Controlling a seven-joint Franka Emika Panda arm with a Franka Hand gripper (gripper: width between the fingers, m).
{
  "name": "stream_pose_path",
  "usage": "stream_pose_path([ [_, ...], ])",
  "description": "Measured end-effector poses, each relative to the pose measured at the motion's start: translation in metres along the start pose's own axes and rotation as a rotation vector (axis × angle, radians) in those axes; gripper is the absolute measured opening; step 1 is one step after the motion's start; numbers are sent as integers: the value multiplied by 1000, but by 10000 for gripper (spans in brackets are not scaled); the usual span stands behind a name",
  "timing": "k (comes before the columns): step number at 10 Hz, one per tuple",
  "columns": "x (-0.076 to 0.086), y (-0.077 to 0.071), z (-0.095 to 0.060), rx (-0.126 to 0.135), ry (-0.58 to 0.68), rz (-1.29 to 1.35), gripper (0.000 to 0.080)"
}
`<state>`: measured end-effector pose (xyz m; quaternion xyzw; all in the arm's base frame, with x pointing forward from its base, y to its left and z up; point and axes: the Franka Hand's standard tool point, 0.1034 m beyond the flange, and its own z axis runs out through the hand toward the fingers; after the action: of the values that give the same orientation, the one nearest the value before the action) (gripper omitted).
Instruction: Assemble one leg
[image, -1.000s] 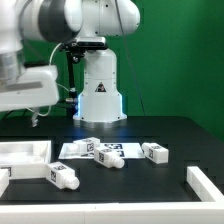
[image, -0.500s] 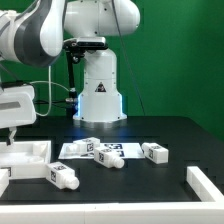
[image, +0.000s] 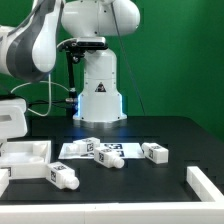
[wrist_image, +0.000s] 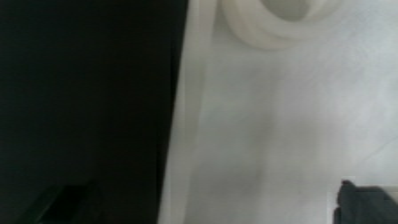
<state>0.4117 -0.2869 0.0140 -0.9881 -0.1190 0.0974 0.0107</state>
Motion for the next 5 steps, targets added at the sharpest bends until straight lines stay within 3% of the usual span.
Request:
stream_pose_path([
  [4, 3, -6, 4, 9, -3, -3, 637],
  [5, 2, -6, 4, 9, -3, -3, 468],
])
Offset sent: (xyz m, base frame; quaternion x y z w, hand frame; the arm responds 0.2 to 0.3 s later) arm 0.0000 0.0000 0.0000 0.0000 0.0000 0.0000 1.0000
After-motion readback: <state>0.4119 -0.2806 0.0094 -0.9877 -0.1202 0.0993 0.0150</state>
